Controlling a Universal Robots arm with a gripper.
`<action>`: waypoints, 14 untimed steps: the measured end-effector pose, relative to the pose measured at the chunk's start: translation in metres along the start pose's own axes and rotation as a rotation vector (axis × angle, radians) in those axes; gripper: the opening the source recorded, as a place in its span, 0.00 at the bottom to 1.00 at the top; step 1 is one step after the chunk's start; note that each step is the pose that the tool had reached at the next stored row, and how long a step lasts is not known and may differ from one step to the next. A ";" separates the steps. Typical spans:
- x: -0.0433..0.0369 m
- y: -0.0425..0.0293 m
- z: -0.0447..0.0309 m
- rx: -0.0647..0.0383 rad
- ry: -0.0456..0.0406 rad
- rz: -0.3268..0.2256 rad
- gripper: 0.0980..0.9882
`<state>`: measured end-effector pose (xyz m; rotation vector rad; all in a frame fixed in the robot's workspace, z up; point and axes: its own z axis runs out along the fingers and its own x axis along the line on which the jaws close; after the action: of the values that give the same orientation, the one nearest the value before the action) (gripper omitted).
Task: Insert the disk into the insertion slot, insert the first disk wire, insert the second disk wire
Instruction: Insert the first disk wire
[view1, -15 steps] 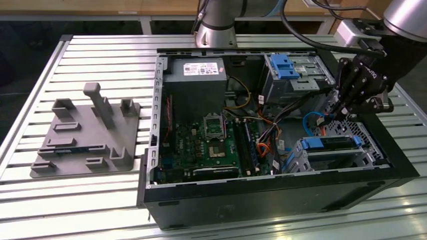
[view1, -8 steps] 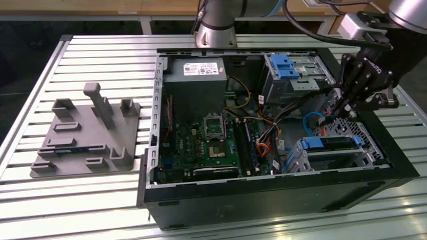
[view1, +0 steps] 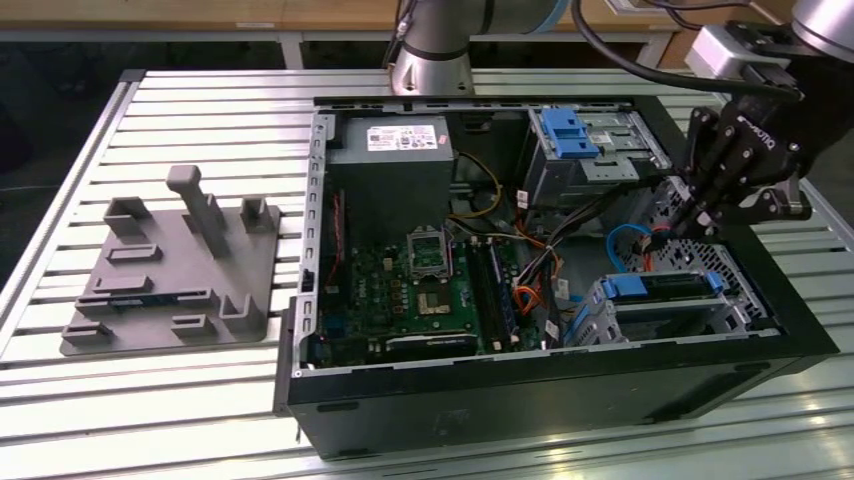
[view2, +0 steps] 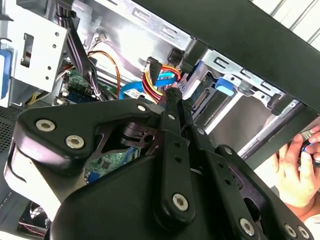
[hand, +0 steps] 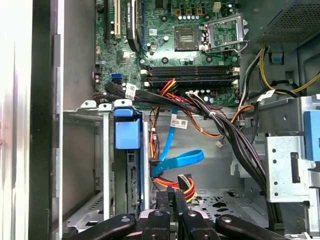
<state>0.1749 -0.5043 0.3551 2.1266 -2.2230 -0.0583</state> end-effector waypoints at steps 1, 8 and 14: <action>0.0006 0.0000 0.0000 0.000 0.0002 -0.003 0.07; 0.0073 -0.0003 0.0001 0.000 0.0013 -0.018 0.07; 0.0128 -0.0006 0.0002 0.000 -0.0114 -0.029 0.07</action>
<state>0.1749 -0.5171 0.3551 2.1640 -2.1987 -0.0719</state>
